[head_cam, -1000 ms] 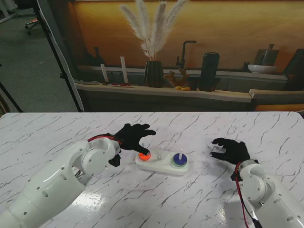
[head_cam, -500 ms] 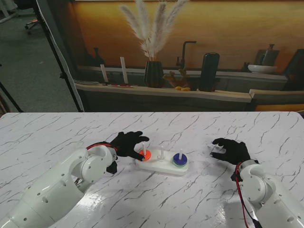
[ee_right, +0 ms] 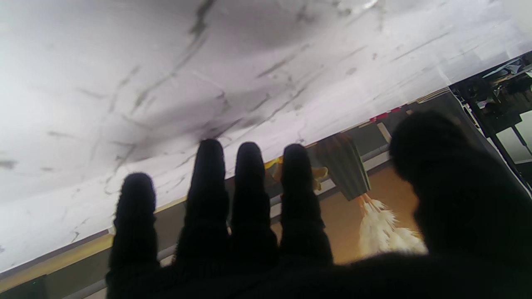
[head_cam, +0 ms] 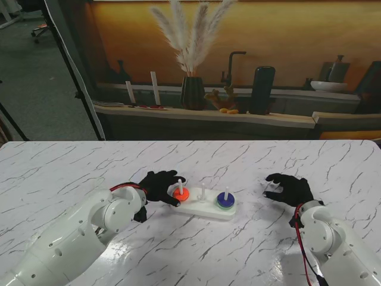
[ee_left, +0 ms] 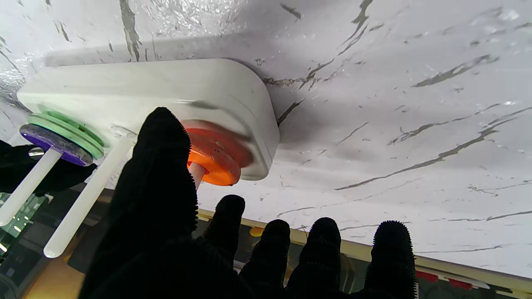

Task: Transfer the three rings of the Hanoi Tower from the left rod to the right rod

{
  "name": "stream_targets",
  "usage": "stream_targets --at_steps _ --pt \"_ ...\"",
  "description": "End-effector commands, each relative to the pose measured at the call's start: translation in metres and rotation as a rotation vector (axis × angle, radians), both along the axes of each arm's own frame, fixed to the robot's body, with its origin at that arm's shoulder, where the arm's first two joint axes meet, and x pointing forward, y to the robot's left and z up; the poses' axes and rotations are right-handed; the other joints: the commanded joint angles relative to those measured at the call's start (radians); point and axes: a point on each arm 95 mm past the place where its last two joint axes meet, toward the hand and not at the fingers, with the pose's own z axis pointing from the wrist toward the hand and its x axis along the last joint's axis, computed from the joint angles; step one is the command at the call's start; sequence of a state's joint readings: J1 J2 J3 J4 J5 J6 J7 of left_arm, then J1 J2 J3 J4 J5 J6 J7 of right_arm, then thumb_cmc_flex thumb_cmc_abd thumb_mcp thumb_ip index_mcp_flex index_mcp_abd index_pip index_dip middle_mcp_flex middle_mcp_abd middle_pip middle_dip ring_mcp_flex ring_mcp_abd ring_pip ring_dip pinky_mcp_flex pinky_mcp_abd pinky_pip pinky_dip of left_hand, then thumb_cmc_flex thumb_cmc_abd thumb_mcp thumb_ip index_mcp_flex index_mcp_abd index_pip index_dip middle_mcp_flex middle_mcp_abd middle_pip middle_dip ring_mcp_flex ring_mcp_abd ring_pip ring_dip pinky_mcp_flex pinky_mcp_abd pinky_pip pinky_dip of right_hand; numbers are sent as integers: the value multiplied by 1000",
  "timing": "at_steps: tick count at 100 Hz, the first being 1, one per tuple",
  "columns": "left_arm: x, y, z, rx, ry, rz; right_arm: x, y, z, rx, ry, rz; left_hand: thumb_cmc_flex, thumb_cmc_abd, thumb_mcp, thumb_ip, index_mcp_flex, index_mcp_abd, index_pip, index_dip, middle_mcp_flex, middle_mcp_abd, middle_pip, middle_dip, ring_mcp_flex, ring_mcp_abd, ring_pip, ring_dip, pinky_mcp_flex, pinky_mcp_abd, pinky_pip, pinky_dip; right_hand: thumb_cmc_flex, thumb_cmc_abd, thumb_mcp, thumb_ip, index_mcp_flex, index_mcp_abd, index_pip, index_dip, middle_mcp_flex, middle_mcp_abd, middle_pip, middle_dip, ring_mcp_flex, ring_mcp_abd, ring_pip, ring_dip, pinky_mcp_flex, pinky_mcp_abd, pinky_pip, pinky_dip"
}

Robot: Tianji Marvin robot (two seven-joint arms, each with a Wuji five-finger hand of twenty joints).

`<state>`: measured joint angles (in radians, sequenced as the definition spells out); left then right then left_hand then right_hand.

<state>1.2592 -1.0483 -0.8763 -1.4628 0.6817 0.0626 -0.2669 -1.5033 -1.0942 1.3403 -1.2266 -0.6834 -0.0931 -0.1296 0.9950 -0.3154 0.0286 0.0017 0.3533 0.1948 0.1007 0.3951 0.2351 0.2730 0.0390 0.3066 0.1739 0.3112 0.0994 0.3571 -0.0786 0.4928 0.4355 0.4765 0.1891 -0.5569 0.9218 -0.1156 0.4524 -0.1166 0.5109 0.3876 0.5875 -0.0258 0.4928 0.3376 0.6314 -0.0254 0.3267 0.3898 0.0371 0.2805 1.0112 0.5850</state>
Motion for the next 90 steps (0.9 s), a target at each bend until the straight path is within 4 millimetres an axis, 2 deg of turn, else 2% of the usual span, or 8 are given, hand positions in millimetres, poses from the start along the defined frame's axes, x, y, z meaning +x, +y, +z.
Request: stream_targets --at_steps 1,31,52,72,90 --pt "-3 -3 -7 -3 26 -13 -6 4 -8 5 24 5 -6 -29 18 25 -22 22 -7 16 -19 13 -6 3 -6 11 0 6 -8 43 32 17 11 -18 19 32 22 8 17 12 15 1 17 3 18 43 26 8 -13 99 21 3" --pt "-5 -3 -14 -5 47 -5 -6 5 -8 6 26 5 -1 -33 27 28 -23 29 -8 17 -24 15 -7 3 -6 11 1 7 -7 44 35 17 12 -17 20 32 23 8 17 12 16 0 18 3 19 43 26 8 -13 99 21 3" --pt "-5 -4 -15 -5 43 -3 -6 5 -8 5 27 5 31 -31 46 32 -5 25 5 24 -9 15 0 6 10 11 10 12 4 48 54 24 12 -18 20 32 22 9 17 12 16 0 18 3 18 43 26 8 -13 98 21 3" --pt "-5 -7 -16 -10 33 4 -6 5 -9 5 27 6 43 16 50 28 11 17 18 34 7 15 7 10 26 11 21 19 8 48 83 32 12 -18 20 32 22 9 17 12 16 0 18 3 18 42 26 8 -13 97 21 3" --pt "-6 -8 -17 -17 22 17 -7 5 -9 5 29 5 89 45 43 23 4 20 22 41 17 20 12 15 43 10 34 28 15 50 114 38 12 -17 20 32 21 9 17 12 16 0 18 3 17 44 25 8 -13 98 21 3"
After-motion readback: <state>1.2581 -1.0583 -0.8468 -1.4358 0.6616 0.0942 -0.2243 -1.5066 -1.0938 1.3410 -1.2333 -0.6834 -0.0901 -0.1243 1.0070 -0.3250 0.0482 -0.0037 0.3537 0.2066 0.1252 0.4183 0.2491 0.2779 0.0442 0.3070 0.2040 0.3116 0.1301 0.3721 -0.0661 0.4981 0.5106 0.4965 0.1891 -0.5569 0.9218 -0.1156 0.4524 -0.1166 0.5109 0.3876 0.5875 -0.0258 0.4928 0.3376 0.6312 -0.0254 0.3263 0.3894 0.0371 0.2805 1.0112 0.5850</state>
